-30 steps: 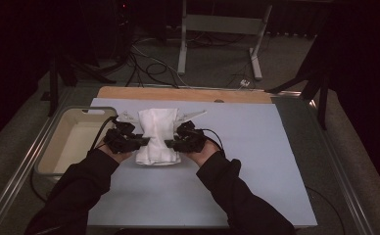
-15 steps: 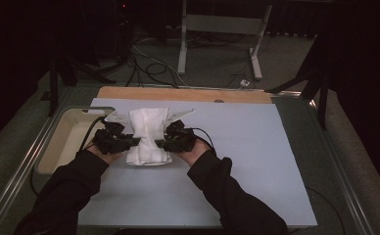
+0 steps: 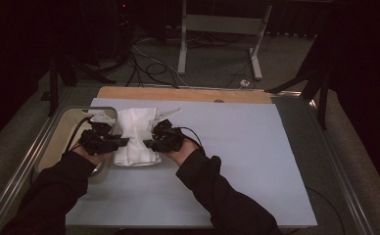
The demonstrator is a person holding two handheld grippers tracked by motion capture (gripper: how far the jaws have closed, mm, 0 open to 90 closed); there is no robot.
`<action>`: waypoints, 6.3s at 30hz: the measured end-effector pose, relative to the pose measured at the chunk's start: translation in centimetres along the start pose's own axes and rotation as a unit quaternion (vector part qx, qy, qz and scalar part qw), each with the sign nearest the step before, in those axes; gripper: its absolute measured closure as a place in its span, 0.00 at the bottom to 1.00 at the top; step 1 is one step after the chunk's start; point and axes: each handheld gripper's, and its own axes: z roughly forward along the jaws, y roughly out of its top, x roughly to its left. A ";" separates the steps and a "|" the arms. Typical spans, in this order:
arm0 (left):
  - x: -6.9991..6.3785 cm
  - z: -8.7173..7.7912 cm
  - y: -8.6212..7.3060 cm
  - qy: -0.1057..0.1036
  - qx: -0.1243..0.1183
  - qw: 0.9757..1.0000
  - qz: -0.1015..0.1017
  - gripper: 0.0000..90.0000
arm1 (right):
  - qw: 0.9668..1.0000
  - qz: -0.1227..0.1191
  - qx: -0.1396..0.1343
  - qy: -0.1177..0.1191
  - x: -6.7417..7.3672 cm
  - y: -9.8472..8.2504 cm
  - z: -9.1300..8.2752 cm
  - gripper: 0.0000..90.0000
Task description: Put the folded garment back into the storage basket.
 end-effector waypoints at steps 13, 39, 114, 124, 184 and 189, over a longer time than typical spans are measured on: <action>1.3 -1.6 -0.7 0.009 0.002 1.000 -0.004 0.86 | 1.000 -0.012 -0.001 0.004 1.4 1.4 1.2 0.84; 5.6 -5.7 -3.0 0.039 0.005 0.999 -0.029 0.86 | 1.000 -0.018 -0.012 0.011 5.4 5.2 5.2 0.84; 12.9 -6.6 -6.9 0.074 0.030 0.996 -0.049 0.85 | 0.999 0.028 -0.024 -0.030 11.0 7.9 13.8 0.84; 13.1 -5.5 -7.3 0.074 0.039 0.995 -0.053 0.85 | 0.999 0.036 -0.016 -0.029 10.6 7.3 14.7 0.84; 10.5 -4.4 -3.7 0.049 -0.012 0.997 -0.061 0.00 | 0.997 -0.059 -0.049 0.023 7.6 5.5 10.7 0.11; 10.2 -4.1 -3.5 0.045 -0.008 0.998 -0.053 0.00 | 0.997 -0.061 -0.051 0.021 7.2 5.3 10.2 0.11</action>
